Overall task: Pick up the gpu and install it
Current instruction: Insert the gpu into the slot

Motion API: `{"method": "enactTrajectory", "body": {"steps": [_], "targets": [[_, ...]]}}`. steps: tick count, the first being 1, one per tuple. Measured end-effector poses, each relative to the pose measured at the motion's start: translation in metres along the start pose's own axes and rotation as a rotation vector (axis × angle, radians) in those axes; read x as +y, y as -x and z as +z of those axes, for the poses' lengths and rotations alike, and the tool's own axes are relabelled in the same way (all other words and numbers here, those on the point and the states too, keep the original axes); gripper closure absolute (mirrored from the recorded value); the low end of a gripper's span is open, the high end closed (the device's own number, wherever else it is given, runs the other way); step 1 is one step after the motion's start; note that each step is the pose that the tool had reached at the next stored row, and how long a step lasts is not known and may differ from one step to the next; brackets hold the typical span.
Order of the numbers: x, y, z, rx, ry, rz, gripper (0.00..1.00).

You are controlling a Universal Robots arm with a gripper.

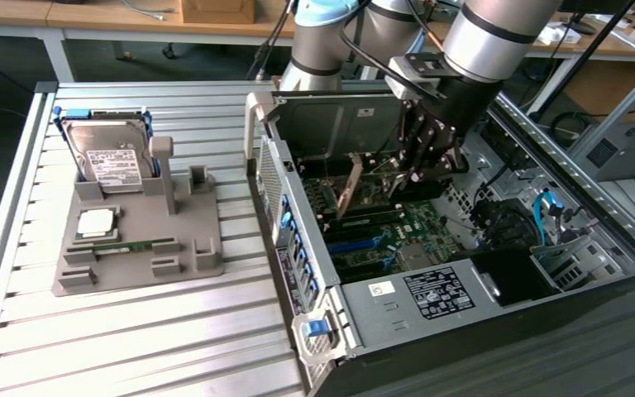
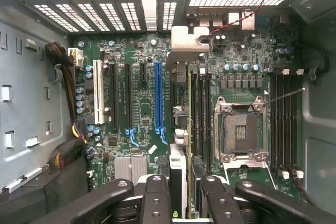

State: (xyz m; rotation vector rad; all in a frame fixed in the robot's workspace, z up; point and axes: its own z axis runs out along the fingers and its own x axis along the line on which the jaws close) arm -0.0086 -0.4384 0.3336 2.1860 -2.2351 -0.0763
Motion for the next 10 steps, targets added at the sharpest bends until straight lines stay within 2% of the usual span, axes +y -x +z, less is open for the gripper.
{"method": "enactTrajectory", "body": {"steps": [10], "targets": [[0.0065,-0.0094,0.002,0.0,0.0,0.0,0.73]]}}
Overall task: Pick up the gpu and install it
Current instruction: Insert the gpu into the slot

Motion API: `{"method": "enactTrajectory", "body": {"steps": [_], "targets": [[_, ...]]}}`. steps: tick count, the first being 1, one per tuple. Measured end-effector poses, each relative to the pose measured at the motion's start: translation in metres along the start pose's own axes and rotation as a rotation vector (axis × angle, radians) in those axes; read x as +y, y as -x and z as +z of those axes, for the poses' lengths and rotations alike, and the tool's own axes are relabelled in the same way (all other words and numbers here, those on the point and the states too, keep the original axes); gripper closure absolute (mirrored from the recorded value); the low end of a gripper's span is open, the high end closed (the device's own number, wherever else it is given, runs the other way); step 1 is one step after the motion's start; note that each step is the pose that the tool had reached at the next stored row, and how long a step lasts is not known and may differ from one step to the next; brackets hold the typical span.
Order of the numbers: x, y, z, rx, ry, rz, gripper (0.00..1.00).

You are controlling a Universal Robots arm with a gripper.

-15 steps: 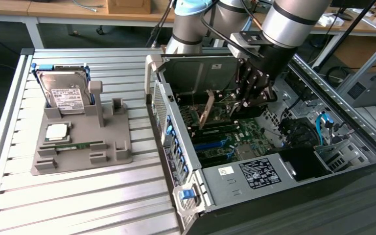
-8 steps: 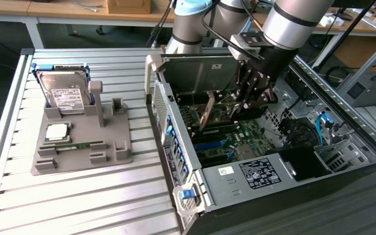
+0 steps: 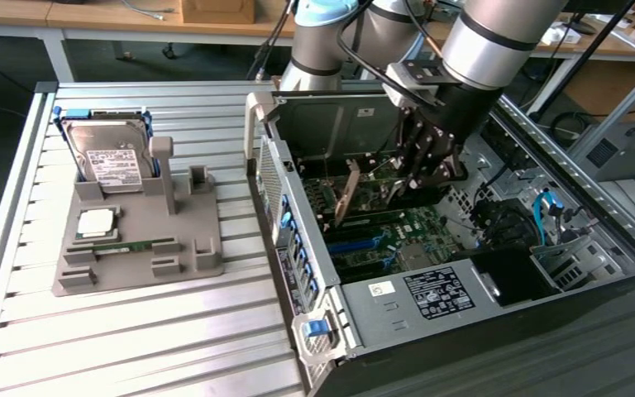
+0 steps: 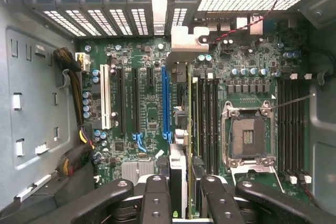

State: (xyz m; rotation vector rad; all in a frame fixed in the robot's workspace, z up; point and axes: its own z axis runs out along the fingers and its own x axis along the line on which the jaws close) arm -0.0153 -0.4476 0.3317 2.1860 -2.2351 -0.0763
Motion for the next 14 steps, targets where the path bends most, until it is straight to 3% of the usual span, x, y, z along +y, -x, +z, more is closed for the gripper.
{"method": "enactTrajectory", "body": {"steps": [14], "targets": [[-0.0002,-0.0008,0.0008,0.0001,0.0,0.0,0.73]]}}
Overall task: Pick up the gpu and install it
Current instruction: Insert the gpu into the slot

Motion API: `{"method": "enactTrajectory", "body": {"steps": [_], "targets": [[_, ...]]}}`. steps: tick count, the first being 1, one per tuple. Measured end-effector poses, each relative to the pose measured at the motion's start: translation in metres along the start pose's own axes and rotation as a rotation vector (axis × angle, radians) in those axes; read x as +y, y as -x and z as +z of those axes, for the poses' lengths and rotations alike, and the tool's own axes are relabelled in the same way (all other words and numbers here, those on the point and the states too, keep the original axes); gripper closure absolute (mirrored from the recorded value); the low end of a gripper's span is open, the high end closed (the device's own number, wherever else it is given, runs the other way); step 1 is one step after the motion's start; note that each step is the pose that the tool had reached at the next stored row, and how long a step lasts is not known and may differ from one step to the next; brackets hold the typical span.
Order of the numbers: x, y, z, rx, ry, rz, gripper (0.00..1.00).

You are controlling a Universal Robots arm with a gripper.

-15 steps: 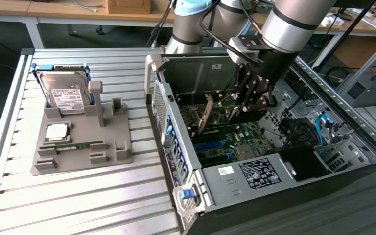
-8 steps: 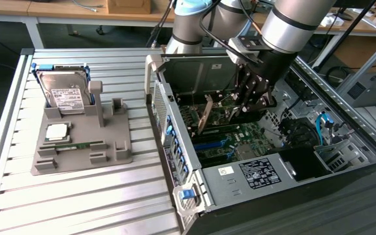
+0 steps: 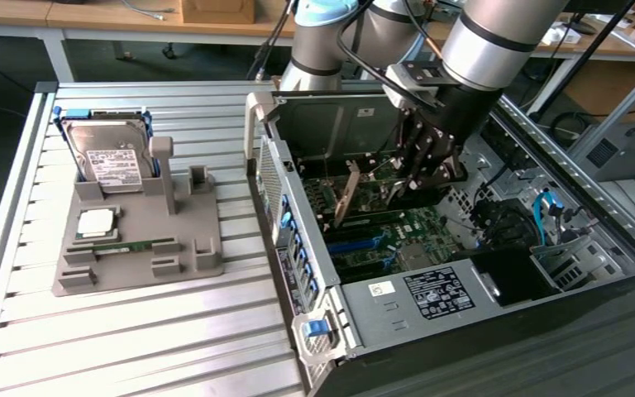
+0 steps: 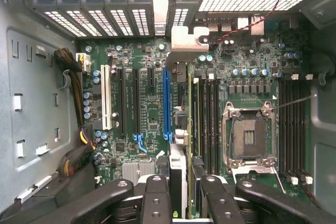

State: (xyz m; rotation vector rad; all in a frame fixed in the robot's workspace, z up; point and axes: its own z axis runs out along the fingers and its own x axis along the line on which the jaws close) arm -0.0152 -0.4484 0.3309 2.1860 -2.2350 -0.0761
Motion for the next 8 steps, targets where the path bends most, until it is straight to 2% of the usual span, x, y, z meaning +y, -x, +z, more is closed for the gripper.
{"method": "enactTrajectory", "body": {"steps": [8], "targets": [[0.0001,-0.0008,0.0,-0.0001,0.0,0.0,0.73]]}}
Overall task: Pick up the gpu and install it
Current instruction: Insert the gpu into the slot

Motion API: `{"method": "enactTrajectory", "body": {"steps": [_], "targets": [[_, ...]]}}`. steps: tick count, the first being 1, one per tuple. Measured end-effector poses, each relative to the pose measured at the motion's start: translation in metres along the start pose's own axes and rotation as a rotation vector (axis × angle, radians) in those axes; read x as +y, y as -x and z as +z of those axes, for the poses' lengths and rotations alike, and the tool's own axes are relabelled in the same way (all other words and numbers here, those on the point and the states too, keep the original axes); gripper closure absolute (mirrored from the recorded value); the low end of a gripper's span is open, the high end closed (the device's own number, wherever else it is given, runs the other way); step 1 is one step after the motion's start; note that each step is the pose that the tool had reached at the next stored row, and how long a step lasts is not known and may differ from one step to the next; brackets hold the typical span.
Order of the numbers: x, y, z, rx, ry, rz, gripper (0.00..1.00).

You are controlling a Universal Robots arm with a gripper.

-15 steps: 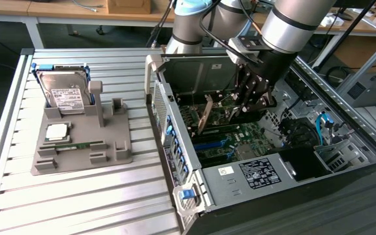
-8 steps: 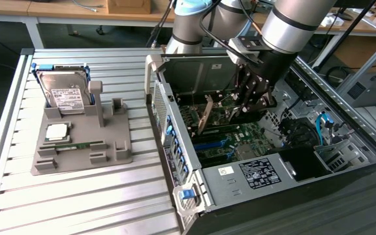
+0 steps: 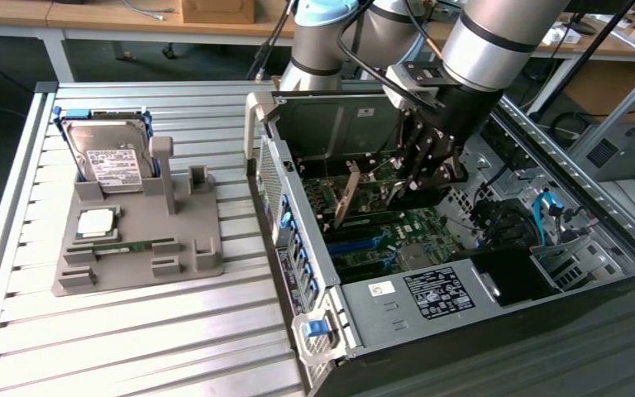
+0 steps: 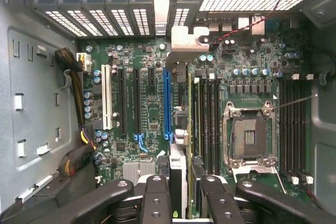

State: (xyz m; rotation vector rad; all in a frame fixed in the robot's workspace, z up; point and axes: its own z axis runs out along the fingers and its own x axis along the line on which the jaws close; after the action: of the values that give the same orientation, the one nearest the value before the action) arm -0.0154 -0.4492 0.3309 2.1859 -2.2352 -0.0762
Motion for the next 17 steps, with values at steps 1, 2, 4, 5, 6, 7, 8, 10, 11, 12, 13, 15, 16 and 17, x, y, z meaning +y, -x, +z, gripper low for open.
{"method": "enactTrajectory", "body": {"steps": [1,2,4,5,6,7,8,10,11,12,13,15,16,17], "targets": [[0.0,0.0,0.0,0.0,0.0,0.0,0.73],[0.0,0.0,0.0,0.0,0.0,0.0,0.73],[0.0,0.0,0.0,0.0,0.0,0.0,0.73],[0.0,0.0,0.0,0.0,0.0,0.0,0.73],[0.0,0.0,0.0,0.0,0.0,0.0,0.73],[0.0,0.0,0.0,0.0,0.0,0.0,0.73],[0.0001,0.0,0.0,0.0,0.0,0.0,0.73],[0.0006,0.0,0.0,0.0,0.0,0.0,0.73],[0.0009,0.0,0.0,0.0001,0.0,0.0,0.73],[0.0014,0.0,0.0001,0.0001,0.0,0.0,0.73],[0.0024,-0.0001,0.0002,-0.0001,-0.0001,0.0,0.73],[0.004,-0.0012,0.0002,0.0,0.0,0.0,0.73],[0.0042,-0.0017,0.0002,0.0,-0.0001,0.0,0.73],[0.0049,-0.0029,0.0004,0.0,-0.0001,0.0,0.73]]}}
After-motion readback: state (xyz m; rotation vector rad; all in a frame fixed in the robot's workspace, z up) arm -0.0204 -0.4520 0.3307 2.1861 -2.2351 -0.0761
